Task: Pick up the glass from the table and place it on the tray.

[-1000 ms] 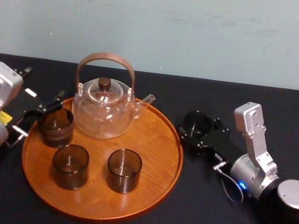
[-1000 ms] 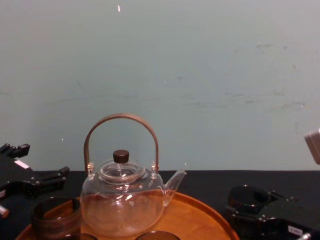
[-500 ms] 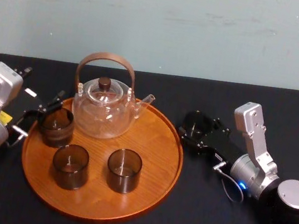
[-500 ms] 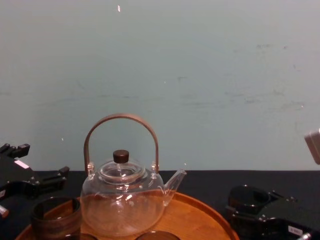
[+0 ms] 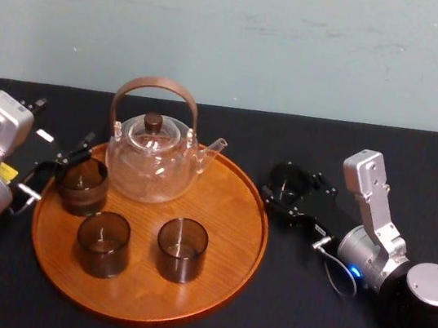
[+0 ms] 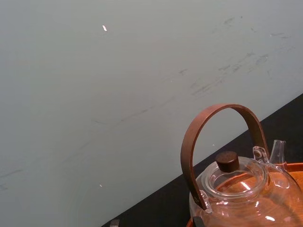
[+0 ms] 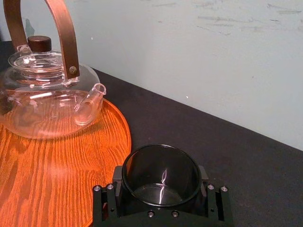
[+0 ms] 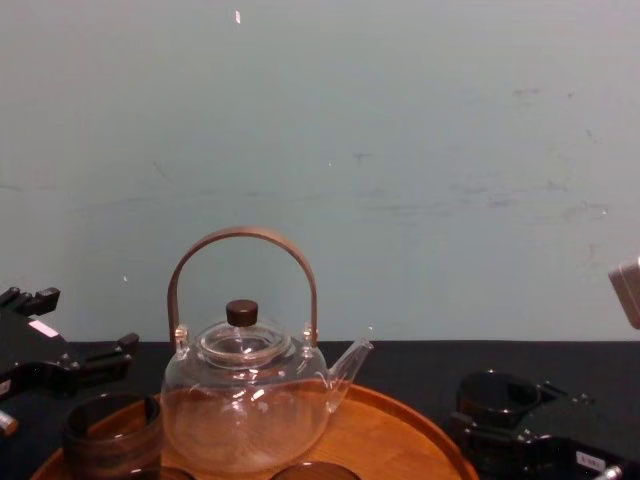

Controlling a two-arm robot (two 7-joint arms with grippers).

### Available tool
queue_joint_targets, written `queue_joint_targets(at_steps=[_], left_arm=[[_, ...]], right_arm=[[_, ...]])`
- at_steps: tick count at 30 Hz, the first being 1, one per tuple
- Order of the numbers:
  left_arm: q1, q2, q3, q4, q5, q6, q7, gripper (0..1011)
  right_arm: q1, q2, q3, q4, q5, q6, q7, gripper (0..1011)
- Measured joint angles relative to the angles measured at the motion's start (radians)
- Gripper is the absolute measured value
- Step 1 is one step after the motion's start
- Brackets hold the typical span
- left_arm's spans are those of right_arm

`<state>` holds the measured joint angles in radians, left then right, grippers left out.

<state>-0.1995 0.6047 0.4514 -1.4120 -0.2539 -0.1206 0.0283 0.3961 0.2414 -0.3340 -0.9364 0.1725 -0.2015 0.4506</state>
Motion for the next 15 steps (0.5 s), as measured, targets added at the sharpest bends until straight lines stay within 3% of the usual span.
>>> queue_joint_targets(at_steps=[15], left_arm=[[0.000,0.000,0.000,0.000,0.000,0.000,0.000,1001]], right_arm=[[0.000,0.000,0.000,0.000,0.000,0.000,0.000,911]])
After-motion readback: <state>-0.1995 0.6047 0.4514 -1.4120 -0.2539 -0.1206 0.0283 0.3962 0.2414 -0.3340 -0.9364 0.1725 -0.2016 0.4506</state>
